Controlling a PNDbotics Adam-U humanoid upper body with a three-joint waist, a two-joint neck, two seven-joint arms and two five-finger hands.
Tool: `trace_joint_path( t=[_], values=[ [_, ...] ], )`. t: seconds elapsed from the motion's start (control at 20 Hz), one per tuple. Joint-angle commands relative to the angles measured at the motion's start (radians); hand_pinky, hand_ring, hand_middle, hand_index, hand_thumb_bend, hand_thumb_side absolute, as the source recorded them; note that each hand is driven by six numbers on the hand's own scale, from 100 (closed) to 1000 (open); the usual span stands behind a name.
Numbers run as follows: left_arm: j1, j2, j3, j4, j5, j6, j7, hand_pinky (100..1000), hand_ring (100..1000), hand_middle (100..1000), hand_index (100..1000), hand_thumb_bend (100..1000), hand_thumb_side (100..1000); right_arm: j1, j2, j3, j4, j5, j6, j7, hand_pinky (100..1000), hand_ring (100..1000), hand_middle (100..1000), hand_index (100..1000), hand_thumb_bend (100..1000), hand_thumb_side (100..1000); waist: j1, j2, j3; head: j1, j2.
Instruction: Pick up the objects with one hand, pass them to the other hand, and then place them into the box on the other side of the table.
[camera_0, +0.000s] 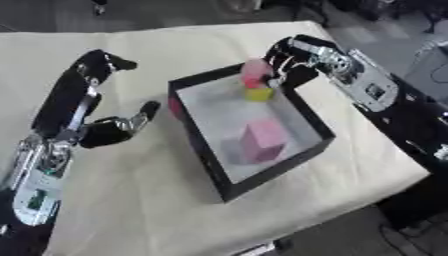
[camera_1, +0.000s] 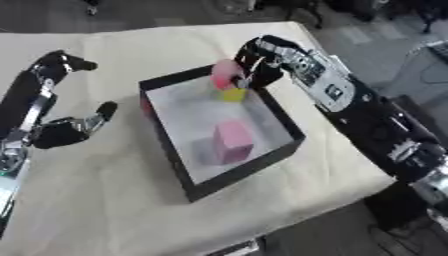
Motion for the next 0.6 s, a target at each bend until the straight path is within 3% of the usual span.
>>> trace_joint_path(
  t=[0.05, 0.25, 0.4, 0.55, 0.6],
  values=[
    [-0.017, 0.001, 0.006, -0.008, -0.005, 0.000, 0.005, 963, 795, 678, 799, 445, 711, -0.008, -0.022, -0.013, -0.001, 0.023, -0.001, 0.017, 763, 810, 678, 863, 344, 114, 0.015, -0.030, -0.004, 0.003, -0.002],
    [-0.015, 0.001, 0.006, -0.008, -0.006, 0.000, 0.007, 963, 795, 680, 800, 446, 712, -0.006, -0.023, -0.018, -0.003, 0.040, -0.019, 0.038, 802, 897, 821, 931, 359, 238, 0.016, -0.029, -0.005, 0.006, -0.002],
    [-0.014, 0.001, 0.007, -0.008, -0.007, 0.000, 0.008, 964, 795, 681, 800, 443, 716, -0.003, -0.024, -0.027, -0.006, 0.045, -0.028, 0.045, 806, 917, 846, 943, 335, 281, 0.017, -0.029, -0.006, 0.009, -0.002],
    [-0.012, 0.003, 0.008, -0.009, -0.007, 0.002, 0.008, 963, 795, 681, 800, 440, 719, 0.000, -0.025, -0.042, -0.011, 0.028, -0.026, 0.032, 800, 921, 851, 946, 325, 250, 0.019, -0.029, -0.008, 0.016, -0.002],
    [-0.010, 0.005, 0.009, -0.008, -0.007, 0.003, 0.007, 963, 794, 680, 800, 431, 725, 0.001, -0.027, -0.050, -0.016, 0.017, -0.023, 0.022, 792, 927, 852, 953, 216, 240, 0.019, -0.030, -0.009, 0.021, -0.002]
  ],
)
